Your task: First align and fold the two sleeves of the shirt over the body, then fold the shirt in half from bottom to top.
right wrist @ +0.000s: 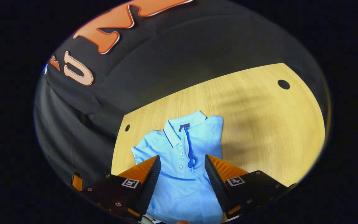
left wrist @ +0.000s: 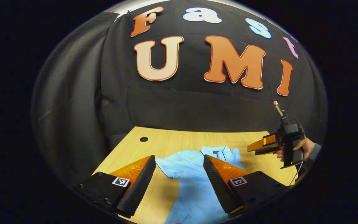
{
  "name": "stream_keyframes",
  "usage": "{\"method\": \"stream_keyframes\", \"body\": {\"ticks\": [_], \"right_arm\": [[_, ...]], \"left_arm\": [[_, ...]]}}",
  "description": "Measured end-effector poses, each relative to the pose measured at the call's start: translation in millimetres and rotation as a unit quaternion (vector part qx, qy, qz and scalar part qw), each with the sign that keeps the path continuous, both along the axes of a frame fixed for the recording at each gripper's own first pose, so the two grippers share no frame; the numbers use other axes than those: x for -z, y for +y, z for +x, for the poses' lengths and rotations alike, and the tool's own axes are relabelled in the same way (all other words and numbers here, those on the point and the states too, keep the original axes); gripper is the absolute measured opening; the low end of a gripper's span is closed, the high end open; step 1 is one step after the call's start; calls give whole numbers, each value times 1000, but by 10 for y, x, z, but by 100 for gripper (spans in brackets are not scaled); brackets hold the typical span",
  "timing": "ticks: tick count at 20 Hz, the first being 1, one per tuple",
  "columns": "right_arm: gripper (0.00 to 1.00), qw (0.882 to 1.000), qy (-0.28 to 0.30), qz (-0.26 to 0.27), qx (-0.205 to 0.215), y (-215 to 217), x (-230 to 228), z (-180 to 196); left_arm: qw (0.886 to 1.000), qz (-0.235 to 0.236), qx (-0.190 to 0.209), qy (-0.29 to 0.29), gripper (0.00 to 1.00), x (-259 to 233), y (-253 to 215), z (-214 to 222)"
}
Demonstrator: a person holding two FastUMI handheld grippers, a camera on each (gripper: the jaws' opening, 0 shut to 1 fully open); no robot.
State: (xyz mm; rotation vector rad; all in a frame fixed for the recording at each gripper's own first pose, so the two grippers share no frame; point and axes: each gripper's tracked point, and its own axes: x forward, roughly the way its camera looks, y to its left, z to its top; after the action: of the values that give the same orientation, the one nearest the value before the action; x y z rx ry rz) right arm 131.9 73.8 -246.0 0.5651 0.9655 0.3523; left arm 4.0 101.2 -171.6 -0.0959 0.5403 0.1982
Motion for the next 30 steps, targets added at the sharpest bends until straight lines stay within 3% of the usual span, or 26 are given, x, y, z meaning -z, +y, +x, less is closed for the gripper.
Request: {"method": "stream_keyframes", "body": {"ticks": [5,13,18,22,28,30], "right_arm": [[87,998,-35,-30,30,-345,-198,-368],[91,991,-65,-55,104,-765,-410,-930],[92,982,-65,-69,164,-905,-377,-1387],[92,975,-64,-85,197,-907,-367,-1735],[92,970,-67,-104,210,-908,-445,-1964],[91,970,-75,-106,206,-897,-484,-1973]], "left_arm": [[997,-52,16,49,99,391,252,188],[985,-74,39,154,98,1152,584,611],[955,-81,40,284,99,1956,754,654],[940,-90,51,324,98,2363,810,839],[922,-73,31,379,95,2851,882,1022],[920,-73,16,386,99,2931,892,1092]]}}
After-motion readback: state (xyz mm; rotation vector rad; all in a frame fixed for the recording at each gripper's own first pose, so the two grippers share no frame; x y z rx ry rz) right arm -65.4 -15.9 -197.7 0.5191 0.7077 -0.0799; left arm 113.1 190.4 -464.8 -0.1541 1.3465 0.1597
